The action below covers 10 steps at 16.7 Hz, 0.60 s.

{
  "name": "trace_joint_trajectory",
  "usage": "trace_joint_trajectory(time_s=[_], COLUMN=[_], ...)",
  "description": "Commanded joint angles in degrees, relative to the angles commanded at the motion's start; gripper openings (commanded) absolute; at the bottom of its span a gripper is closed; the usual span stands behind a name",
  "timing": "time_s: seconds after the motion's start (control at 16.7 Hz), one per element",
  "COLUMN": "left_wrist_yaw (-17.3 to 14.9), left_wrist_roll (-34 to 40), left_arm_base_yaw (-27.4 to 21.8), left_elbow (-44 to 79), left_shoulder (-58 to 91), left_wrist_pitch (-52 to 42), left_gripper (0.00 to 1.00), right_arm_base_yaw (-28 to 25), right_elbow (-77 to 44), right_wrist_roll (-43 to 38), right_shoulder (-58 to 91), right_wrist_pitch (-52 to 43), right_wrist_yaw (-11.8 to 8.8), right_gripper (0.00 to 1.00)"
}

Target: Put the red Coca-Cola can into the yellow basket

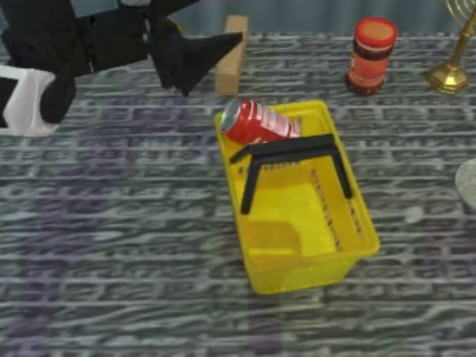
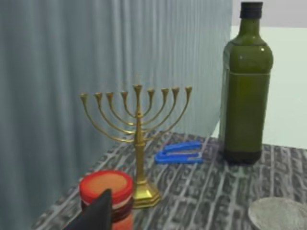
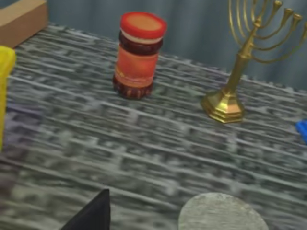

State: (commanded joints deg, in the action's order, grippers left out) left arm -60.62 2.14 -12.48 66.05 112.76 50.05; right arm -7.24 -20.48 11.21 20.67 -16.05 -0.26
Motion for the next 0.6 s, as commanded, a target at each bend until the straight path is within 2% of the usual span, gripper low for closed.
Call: trace_joint_trajectory(time_s=[0.24,0.6], left_wrist_yaw=[12.09,33.13], left_wrist_roll=[3.02,4.61], left_arm_base_yaw=[3.91,9.17], left_elbow=[-9.77,-32.15], left_shoulder=[-22.85,-61.44], left_wrist_pitch=[-9.30,-27.71], left_gripper=[1.00,1.00], right_arm_base_yaw=[-6.38,-16.99], right_elbow=[-22.22,-59.85], right_wrist_roll=[10.57,28.04], right_shoulder=[22.59,61.06], right_wrist_pitch=[-15.07,-39.76], right_wrist_yaw=[0.17,0.39], right_gripper=[1.00,1.00])
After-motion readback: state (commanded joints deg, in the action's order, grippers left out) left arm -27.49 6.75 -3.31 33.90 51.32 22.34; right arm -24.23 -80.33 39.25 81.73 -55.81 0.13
